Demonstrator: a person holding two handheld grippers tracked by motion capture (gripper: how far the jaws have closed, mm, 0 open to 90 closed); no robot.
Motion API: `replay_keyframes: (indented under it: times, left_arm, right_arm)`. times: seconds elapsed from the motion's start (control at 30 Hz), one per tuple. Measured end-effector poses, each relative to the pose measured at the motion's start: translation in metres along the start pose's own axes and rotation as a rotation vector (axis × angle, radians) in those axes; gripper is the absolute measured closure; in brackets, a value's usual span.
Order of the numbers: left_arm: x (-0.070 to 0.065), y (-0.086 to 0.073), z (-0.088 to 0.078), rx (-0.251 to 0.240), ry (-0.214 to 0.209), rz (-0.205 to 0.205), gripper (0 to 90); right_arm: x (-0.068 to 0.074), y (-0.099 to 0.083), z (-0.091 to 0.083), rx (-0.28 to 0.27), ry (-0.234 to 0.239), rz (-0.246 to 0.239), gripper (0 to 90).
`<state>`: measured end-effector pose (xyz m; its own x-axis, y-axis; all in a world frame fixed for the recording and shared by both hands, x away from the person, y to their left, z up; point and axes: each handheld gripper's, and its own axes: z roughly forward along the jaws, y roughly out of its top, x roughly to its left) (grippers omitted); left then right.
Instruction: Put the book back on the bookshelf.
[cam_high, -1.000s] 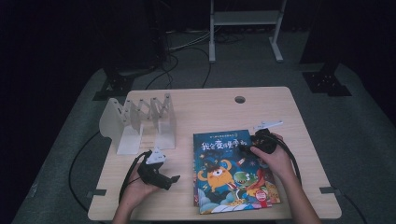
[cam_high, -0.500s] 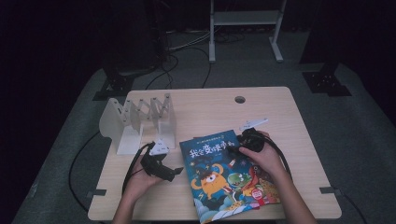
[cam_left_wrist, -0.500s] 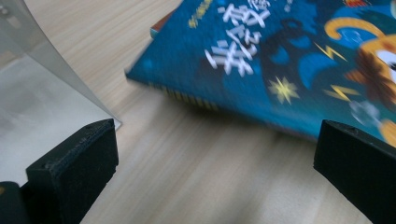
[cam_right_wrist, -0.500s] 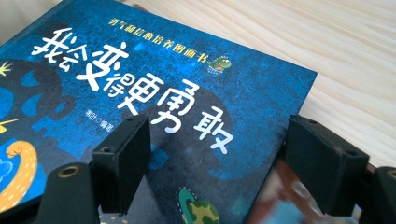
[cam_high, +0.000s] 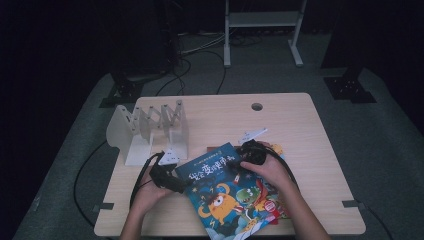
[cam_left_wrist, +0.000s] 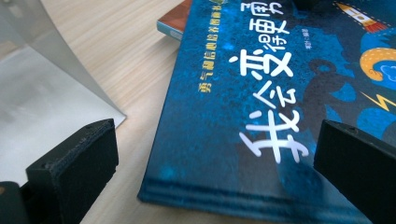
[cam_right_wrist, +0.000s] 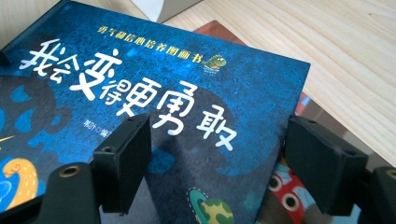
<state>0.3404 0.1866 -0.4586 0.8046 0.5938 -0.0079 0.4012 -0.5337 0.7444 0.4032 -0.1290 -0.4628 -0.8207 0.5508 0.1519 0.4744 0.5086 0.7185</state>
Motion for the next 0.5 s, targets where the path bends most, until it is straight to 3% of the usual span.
replay_keyframes:
  times: [0.17,0.23,0.3,0.5]
  left_arm:
    - [-0.002,0.000,0.003,0.002,-0.044,-0.011,0.0]
    - [-0.003,0.000,0.004,0.007,-0.056,-0.018,0.0]
    - [-0.003,0.000,0.004,0.010,-0.063,-0.018,0.0]
    - [-0.003,-0.001,0.003,0.016,-0.071,-0.019,0.0]
  right_arm:
    - [0.003,-0.001,-0.004,0.005,-0.017,0.020,27.9]
    - [0.006,-0.003,-0.012,0.001,-0.055,0.001,28.4]
    - [0.008,-0.006,-0.020,-0.022,-0.049,0.006,28.6]
    - [0.005,-0.030,-0.048,-0.028,-0.097,0.012,28.3]
